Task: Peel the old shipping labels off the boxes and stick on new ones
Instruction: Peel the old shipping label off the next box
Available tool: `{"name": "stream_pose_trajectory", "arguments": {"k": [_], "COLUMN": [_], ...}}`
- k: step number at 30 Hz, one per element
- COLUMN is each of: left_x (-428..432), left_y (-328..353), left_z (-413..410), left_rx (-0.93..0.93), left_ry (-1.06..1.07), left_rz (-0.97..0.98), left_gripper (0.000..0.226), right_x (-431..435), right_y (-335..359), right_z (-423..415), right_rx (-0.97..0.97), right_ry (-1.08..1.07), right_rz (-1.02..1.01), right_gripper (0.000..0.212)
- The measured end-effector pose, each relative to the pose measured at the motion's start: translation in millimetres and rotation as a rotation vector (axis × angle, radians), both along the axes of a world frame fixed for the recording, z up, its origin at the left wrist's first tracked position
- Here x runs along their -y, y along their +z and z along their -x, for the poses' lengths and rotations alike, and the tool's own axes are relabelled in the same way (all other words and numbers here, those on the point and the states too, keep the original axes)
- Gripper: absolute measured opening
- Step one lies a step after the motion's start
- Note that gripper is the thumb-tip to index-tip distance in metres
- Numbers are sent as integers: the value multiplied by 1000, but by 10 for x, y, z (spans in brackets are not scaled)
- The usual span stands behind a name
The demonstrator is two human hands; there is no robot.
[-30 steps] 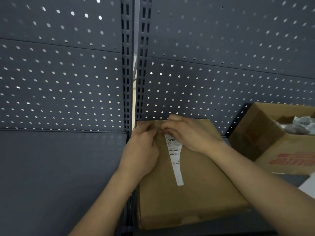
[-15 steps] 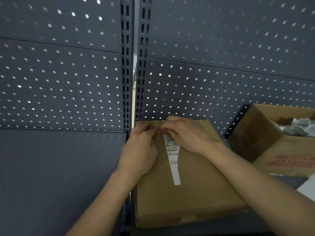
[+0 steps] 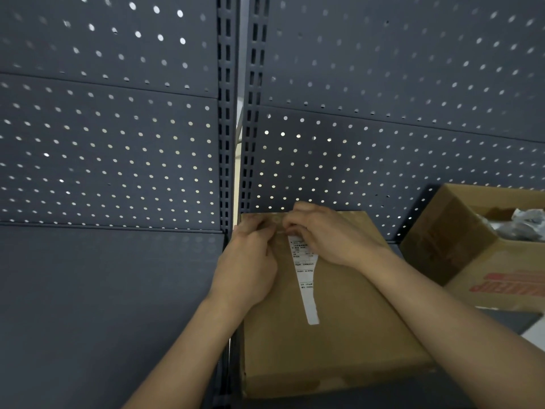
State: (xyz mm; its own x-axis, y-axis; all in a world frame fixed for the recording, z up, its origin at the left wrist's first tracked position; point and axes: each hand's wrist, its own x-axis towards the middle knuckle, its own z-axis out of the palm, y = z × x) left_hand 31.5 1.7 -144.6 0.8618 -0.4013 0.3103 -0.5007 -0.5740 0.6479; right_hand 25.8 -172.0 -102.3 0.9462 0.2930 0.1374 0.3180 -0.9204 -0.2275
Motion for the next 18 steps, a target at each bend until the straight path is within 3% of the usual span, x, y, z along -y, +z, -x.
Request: {"name": "stream_pose_trajectory", "arguments": {"k": [6, 18], "left_x": [2, 8], "left_y": [65, 60], "left_z": [48, 44], "left_rx": [-20, -22], "left_ry": [35, 30], "left_rz": [-36, -40], "left_gripper": [49, 52], "right_x": [114, 45], "right_y": [1, -14], "right_z": [22, 10], "right_rx": [-2, 8], "right_ry": [-62, -27], "right_rz": [-211, -13], "right_gripper": [12, 11]}}
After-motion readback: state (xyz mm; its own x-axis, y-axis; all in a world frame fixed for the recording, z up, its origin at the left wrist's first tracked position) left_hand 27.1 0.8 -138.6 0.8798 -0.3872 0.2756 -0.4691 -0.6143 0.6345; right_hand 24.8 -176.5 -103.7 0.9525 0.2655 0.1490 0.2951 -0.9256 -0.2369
